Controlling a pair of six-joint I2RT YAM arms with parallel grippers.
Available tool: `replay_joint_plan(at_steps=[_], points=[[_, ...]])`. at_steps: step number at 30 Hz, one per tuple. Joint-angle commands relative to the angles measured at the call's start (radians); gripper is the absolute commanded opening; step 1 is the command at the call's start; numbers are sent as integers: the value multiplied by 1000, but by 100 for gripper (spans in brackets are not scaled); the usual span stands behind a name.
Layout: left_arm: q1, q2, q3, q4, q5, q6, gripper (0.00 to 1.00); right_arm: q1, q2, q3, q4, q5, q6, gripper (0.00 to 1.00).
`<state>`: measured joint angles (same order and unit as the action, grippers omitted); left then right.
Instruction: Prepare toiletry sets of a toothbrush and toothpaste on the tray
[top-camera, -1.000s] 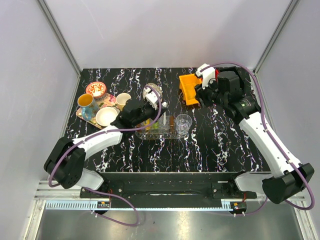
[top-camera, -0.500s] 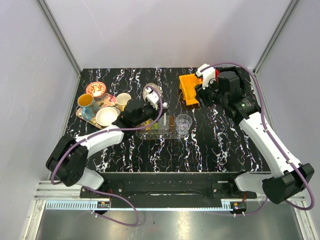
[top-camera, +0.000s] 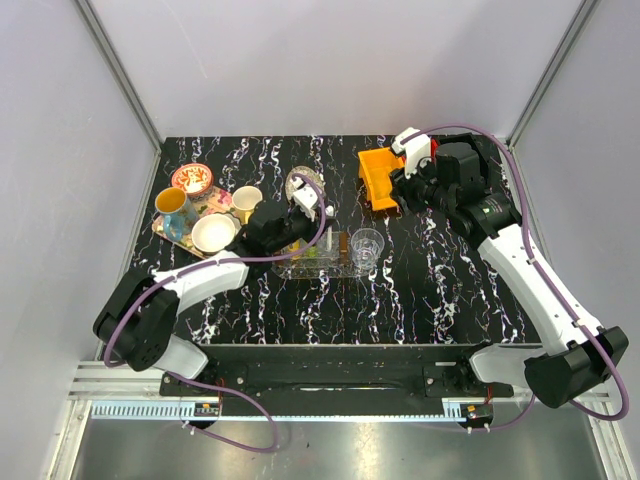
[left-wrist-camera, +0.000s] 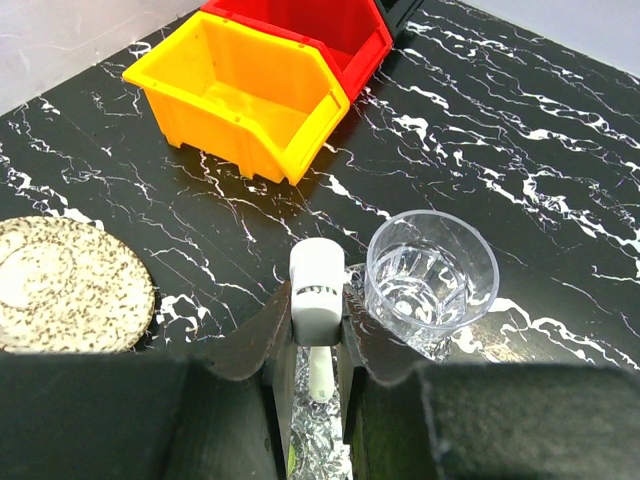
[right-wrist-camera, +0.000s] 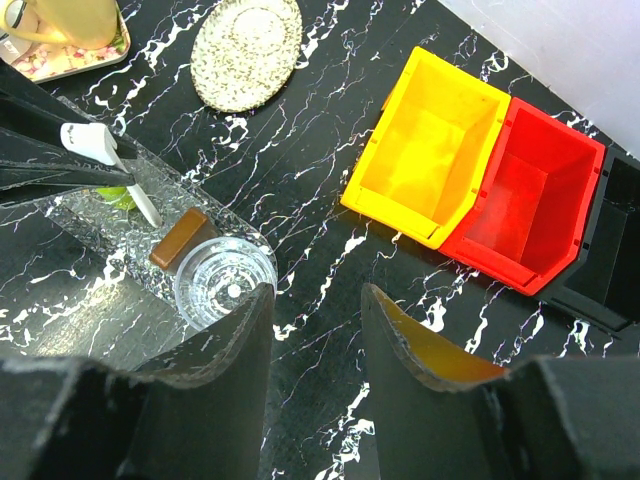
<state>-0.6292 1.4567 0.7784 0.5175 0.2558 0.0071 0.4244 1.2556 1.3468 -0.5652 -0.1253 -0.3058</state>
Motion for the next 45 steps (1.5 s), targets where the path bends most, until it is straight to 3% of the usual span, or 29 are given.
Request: replay_joint_plan(at_steps=[1, 45], points=[[6, 10, -10, 73, -13, -4, 0, -6, -10, 5, 37, -27, 13, 45], [11, -9, -22, 49, -15, 5, 0, -6, -5, -6, 39, -36, 22, 45]])
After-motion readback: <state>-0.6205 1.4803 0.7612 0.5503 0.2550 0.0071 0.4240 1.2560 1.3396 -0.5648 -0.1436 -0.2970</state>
